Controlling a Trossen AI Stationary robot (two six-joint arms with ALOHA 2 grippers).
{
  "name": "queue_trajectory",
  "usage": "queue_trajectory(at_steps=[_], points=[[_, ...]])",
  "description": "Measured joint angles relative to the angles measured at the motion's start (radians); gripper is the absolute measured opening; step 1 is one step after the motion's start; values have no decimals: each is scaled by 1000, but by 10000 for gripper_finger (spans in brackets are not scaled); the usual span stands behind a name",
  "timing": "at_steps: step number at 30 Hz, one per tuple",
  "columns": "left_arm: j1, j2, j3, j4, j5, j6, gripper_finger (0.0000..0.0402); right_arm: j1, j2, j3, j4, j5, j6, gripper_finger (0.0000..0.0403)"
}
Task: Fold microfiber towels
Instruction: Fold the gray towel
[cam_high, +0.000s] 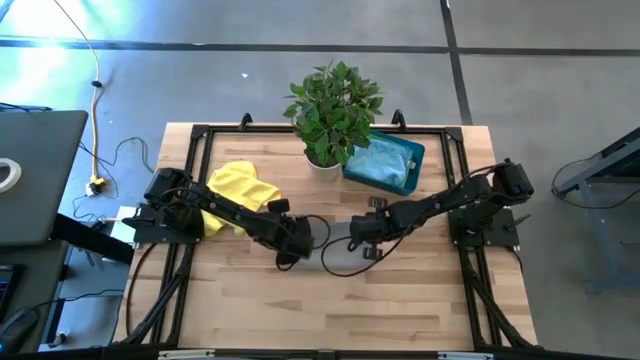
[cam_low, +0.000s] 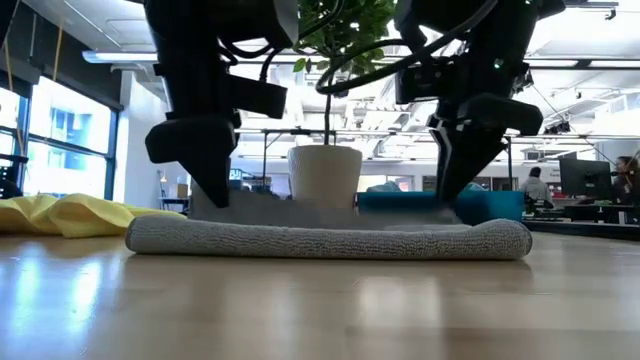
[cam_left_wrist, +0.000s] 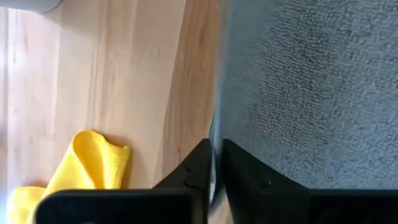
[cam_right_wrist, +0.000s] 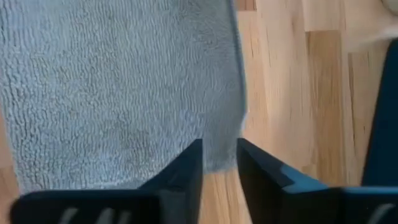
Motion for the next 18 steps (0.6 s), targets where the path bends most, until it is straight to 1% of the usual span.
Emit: queue_trajectory(at_steps=[3,6,8,10,12,14,16,18], points=[[-1,0,0,-21,-14,23,58,0,0,5,-49,-19,37,120],[-1,0,3,-75,-19,4,91,6,0,20,-95,-33,111,133],[-2,0,5,-101,20,-18,107,24,0,20,-111,-34,152,134],[-6,0,5,-106,92,-22,116,52,0,20,-88,-34,200,132],[-17,0,5,-86,160,5,119,83,-1,7,-3,-27,250,128],[-32,0,1,-48,205,44,119,120,-1,-19,110,-1,290,125],[-44,0,-3,-14,224,74,117,151,0,-61,243,32,333,121],[-57,0,-3,6,224,82,114,177,4,-111,336,61,402,118]])
